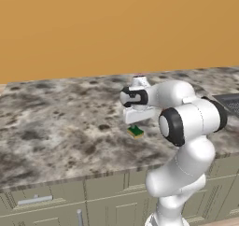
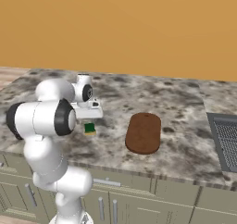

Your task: Pick up the sponge from the counter and clean the cutting board by briefly scrubbing or pressing down on the cutting board. Once finished, release the sponge.

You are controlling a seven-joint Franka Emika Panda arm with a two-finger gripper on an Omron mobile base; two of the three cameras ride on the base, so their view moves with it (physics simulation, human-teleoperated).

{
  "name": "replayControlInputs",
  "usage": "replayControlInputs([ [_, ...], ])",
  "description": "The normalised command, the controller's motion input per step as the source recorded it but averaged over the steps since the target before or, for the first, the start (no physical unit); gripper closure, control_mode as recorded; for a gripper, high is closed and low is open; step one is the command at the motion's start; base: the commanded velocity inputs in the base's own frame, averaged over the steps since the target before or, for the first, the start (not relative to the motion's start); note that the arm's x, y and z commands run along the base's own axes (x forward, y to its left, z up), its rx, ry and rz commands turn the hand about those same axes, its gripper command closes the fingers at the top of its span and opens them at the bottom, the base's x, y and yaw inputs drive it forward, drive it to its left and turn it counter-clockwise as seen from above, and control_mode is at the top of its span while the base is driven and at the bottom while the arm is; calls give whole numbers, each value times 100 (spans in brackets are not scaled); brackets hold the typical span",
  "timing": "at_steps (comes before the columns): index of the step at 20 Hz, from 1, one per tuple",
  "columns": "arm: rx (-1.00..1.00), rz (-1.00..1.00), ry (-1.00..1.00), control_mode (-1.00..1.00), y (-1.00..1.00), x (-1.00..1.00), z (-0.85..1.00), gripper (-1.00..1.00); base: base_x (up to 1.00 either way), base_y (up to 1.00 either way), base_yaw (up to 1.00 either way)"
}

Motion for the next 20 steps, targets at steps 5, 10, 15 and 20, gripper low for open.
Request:
replayControlInputs([
  [5, -2, 0, 0, -100, 0, 28, -37, -100, 0, 0, 0],
  [10, -1, 0, 0, -100, 0, 25, -22, -100, 0, 0, 0],
  [15, 0, 0, 0, -100, 0, 20, -19, -100, 0, 0, 0],
  [20, 0, 0, 0, -100, 0, 5, -21, -100, 0, 0, 0],
])
